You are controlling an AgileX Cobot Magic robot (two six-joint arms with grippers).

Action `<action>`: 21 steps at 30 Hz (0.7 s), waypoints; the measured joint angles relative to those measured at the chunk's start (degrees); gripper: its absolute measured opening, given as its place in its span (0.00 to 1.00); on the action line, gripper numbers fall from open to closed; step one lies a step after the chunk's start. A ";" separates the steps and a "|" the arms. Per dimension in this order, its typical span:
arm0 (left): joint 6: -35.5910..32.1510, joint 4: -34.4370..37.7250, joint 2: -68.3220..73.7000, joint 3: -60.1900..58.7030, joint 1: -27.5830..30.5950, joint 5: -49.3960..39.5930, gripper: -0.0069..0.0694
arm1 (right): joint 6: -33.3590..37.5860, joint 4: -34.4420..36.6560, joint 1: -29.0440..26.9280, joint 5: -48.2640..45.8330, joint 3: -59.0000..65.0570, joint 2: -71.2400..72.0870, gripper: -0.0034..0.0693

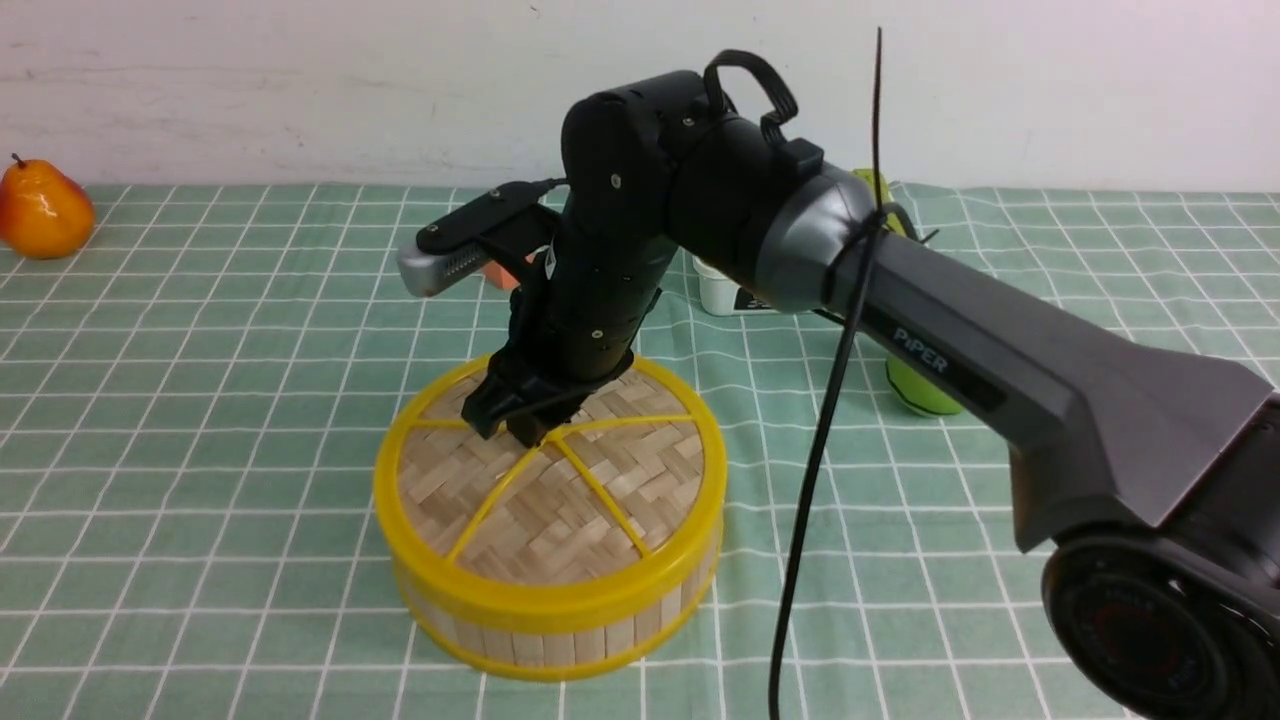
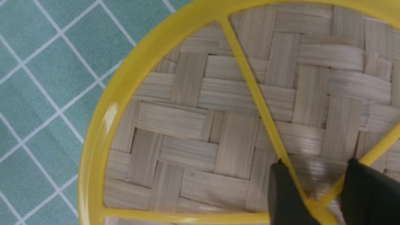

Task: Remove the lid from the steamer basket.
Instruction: Use the right arm to lift the lid of the steamer, then use the right arm to place the steamer lid on the table

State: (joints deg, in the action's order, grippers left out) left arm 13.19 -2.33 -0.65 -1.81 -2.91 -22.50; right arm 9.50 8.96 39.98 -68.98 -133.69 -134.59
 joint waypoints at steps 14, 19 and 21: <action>0.00 0.00 0.00 0.00 0.00 0.00 0.40 | 0.18 -3.03 0.06 -2.65 -0.46 5.51 0.16; 0.00 0.00 0.00 0.00 0.00 0.00 0.40 | 0.57 -6.47 -0.19 -2.71 -0.22 14.17 0.16; 0.00 0.00 0.00 0.00 0.00 0.00 0.40 | 0.57 -6.53 -0.59 -2.71 0.50 16.30 0.16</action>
State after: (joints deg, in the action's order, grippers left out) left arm 13.19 -2.33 -0.65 -1.81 -2.91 -22.50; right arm 10.06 2.43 39.38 -71.69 -133.19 -118.29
